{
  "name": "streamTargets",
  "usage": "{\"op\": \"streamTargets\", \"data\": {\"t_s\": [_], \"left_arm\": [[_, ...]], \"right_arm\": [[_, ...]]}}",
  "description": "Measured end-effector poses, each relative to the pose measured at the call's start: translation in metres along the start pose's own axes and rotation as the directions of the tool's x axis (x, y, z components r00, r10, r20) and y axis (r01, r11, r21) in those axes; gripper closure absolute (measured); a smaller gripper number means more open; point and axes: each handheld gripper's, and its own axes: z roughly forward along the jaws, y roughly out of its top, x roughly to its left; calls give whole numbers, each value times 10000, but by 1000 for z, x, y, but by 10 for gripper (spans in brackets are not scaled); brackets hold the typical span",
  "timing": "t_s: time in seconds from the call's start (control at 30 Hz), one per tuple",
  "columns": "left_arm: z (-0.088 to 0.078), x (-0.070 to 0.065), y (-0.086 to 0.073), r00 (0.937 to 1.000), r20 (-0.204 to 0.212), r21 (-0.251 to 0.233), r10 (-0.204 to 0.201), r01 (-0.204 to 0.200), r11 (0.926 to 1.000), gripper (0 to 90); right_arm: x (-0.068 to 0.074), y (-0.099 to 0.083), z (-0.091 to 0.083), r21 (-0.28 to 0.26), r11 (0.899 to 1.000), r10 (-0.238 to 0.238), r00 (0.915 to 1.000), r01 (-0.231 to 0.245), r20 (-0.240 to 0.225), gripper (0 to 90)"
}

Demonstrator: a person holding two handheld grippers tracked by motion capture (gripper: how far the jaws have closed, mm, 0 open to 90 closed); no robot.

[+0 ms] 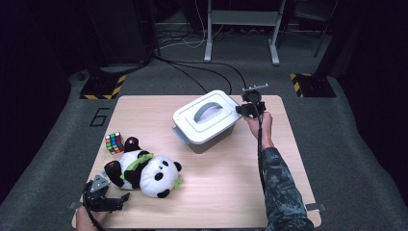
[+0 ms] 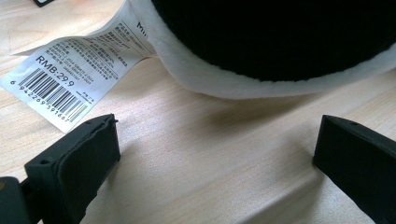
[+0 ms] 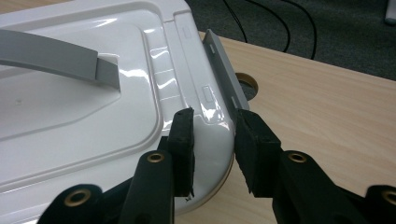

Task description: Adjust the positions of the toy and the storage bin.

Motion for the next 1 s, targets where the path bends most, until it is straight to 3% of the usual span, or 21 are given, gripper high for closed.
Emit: {"op": "streamTargets", "data": {"t_s": [0.67,0.87,1.0], "left_arm": [[0,0,0,10000,1,-3,-2,2,10000,0],[0,0,0,10000,0,-1,1,-1,10000,0],[0,0,0,10000,1,-5,4,-4,10000,1]], "right_arm": [[12,-31,-39,364,9990,252,9990,-265,364,668],[14,-38,-45,214,9995,222,9993,-229,304,665],[7,-39,-42,-228,9996,171,9998,-172,-59,625]]}}
